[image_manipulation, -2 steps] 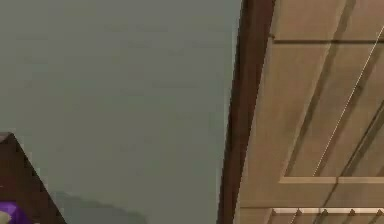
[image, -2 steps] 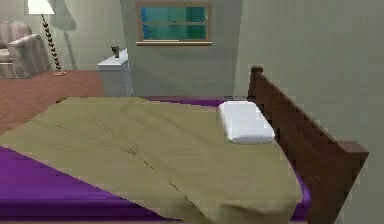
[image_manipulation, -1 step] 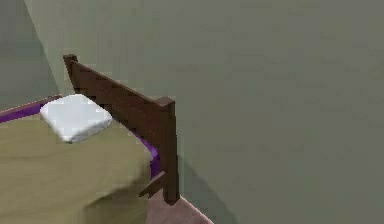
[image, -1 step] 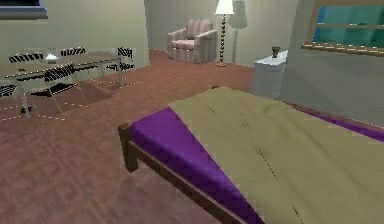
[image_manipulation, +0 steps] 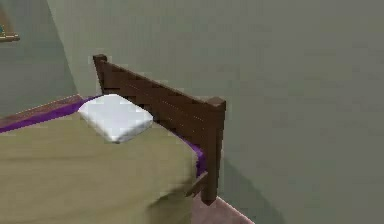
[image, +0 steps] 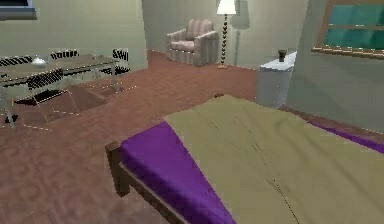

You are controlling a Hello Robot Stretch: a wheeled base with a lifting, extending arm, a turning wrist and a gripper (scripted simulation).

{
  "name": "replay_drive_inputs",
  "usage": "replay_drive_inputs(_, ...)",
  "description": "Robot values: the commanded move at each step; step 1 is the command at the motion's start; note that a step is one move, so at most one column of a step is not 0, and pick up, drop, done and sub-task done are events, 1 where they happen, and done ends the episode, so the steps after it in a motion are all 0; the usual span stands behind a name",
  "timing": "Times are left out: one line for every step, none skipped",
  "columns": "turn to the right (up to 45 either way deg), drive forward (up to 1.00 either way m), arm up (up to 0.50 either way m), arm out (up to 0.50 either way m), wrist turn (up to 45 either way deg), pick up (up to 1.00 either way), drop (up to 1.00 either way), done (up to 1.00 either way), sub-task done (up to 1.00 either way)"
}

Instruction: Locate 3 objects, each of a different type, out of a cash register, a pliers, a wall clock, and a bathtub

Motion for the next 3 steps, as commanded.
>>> replay_drive_inputs(-33.0,0.0,0.0,0.0,0.0,0.0,0.0,0.0,0.0)
replay_drive_inputs(0.0,1.0,0.0,0.0,0.0,0.0,0.0,0.0,0.0)
replay_drive_inputs(-3.0,0.0,0.0,0.0,0.0,0.0,0.0,0.0,0.0)
